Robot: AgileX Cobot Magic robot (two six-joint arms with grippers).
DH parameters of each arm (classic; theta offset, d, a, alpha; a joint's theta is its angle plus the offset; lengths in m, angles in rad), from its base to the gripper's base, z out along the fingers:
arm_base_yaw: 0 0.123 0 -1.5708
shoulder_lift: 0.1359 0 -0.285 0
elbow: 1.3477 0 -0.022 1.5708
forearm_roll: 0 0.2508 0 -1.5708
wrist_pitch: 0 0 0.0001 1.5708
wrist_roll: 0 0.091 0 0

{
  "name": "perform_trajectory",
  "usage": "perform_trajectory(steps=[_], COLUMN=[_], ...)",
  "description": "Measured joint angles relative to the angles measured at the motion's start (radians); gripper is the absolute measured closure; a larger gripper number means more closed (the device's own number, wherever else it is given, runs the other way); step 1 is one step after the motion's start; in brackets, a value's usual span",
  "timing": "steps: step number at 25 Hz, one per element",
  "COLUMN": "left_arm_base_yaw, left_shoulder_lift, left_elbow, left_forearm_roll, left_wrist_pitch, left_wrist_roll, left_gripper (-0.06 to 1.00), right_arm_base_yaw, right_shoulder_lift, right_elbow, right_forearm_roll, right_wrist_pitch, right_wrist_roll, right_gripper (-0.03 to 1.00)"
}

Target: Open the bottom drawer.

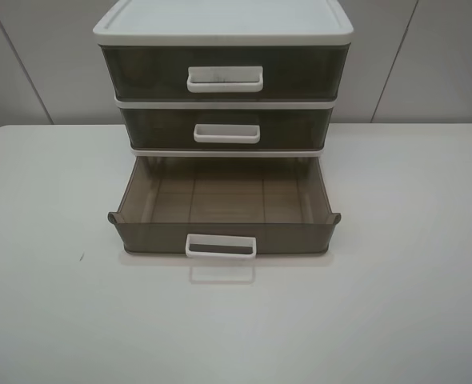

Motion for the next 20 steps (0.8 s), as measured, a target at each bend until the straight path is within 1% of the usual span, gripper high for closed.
perform_trajectory(steps=[20], left_arm_base_yaw=[0.0], left_shoulder_lift=[0.0], left_elbow=[0.0], left_forearm_roll=[0.0], left_wrist_pitch=[0.0], left_wrist_roll=[0.0], left_gripper=[0.2], right_arm_base_yaw=[0.0], right_shoulder_lift=[0.0], right_elbow=[0.0], right_forearm_roll=[0.0], right_wrist_pitch=[0.0], right_wrist_roll=[0.0], right_gripper=[0.18])
